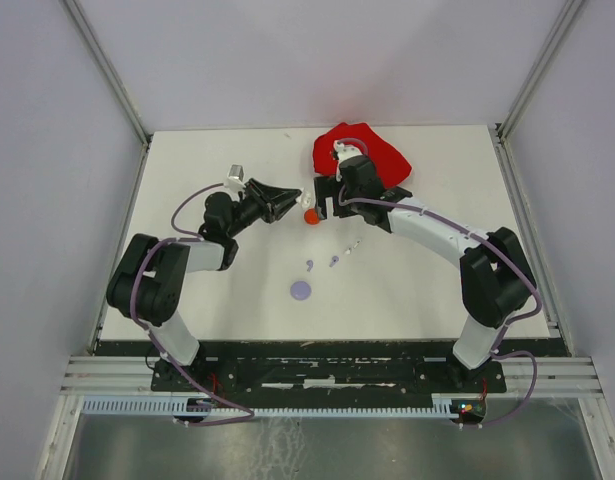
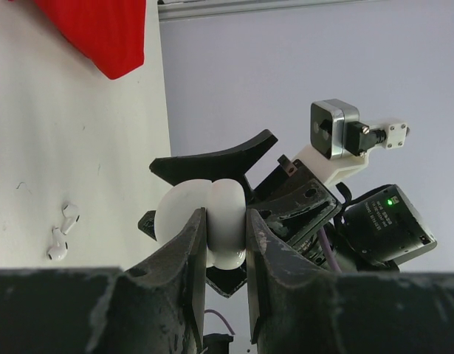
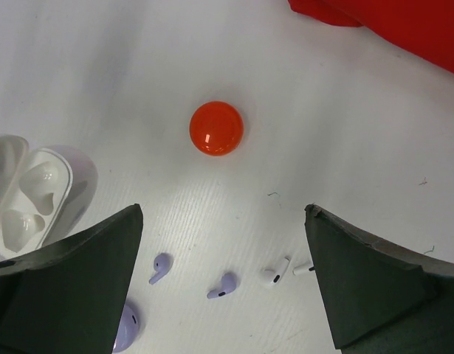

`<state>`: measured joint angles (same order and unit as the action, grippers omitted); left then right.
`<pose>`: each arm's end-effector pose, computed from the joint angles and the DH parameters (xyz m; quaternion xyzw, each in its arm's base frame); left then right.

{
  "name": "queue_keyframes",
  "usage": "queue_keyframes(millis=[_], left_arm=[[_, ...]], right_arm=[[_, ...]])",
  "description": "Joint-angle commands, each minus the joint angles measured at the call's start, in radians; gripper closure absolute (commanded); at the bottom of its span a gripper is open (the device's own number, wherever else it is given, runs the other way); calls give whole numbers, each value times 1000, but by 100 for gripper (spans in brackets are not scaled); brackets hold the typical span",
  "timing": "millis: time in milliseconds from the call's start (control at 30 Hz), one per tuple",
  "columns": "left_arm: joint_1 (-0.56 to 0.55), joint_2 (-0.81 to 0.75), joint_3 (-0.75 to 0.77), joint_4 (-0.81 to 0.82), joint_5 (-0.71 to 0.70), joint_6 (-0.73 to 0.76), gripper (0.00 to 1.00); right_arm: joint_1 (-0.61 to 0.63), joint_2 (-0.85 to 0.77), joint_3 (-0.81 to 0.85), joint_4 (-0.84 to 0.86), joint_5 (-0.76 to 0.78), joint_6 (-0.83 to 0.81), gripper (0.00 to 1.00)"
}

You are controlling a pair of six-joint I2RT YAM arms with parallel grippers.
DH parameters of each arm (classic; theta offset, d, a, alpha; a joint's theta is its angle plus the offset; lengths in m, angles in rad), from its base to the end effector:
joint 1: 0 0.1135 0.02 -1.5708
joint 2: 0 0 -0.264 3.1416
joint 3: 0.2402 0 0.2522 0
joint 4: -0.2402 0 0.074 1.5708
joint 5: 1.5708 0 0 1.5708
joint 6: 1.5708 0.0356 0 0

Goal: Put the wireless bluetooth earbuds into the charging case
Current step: Open the charging case.

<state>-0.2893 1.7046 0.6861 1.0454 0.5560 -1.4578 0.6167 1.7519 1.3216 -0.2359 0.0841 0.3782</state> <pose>0.3196 -0.1147 0.2009 -0.2059 0.6680 -0.6511 0.2957 0.3291 0.2296 0.2579 -0.0887 0.8945 0.1751 0.4018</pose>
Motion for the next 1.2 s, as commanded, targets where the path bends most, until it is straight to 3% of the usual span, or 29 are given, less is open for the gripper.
queue_keyframes(millis=[0, 533, 867, 1033, 1167], left_arm=[[9, 8, 28, 80, 14, -43, 97], [9, 57, 21, 170, 9, -116, 97], [9, 149, 22, 377, -14, -270, 97], [13, 188, 15, 477, -37, -341, 97], [53, 183, 2, 484, -59, -336, 97]], right_arm=[[-9, 5, 40, 30, 7, -1, 1], [-8, 87, 137, 29, -46, 14, 1], [-10, 105, 156, 43, -81, 13, 1], [-13, 111, 174, -6, -23, 20, 1], [-37, 38, 96, -5, 29, 26, 1]])
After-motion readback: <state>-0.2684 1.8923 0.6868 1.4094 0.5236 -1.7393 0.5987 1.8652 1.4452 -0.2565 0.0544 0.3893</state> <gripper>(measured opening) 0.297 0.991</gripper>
